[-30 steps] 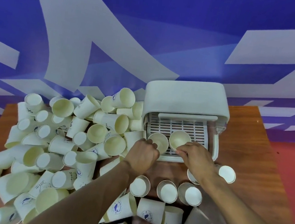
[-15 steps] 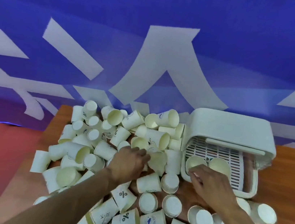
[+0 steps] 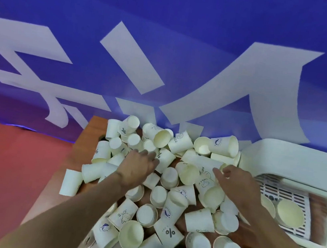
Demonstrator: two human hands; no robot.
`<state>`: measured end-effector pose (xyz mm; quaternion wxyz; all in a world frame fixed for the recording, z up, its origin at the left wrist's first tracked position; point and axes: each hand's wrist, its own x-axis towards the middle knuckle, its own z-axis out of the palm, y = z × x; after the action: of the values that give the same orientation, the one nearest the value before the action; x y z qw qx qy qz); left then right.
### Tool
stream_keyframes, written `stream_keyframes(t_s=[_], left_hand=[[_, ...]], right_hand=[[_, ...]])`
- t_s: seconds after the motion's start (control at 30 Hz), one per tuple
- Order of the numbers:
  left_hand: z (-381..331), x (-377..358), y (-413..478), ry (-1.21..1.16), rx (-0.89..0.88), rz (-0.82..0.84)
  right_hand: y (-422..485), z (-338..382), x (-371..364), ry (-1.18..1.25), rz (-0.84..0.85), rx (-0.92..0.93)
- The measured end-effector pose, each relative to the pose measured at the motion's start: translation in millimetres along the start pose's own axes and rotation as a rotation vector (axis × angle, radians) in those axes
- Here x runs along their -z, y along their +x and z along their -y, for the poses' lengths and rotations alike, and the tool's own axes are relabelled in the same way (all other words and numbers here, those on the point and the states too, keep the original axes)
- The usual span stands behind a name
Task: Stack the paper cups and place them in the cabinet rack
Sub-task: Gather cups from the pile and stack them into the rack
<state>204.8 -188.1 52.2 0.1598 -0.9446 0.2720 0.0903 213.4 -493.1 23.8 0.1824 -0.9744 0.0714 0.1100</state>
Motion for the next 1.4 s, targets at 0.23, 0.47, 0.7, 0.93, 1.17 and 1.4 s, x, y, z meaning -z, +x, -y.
stream_keyframes(t_s=[0.23,0.47,0.7,0.93,1.17,1.4], left_hand=[[48,-9,58,0.292,-0.317,0.022],[57,-8,78,0.584,-0.38,0.062],[36,30,64,0.287,-0.093,-0.136],[-49,65,44,-0.243,0.139,-0.439],[-138,88,43,-0.424,0.046,-0.471],[-213,107,55,-0.453,-0.079,-0.483]], right_hand=[[11,9,-13,-0.035,0.014,-0.004],[-1,15,-19,0.024,-0.215,0.134],[-23,7,-13,0.093,-0.365,0.363],[-56,-16,-8,0.047,-0.49,0.47],[-97,-78,24,0.097,-0.499,0.385],[-128,-157,49,0.144,-0.542,0.332]])
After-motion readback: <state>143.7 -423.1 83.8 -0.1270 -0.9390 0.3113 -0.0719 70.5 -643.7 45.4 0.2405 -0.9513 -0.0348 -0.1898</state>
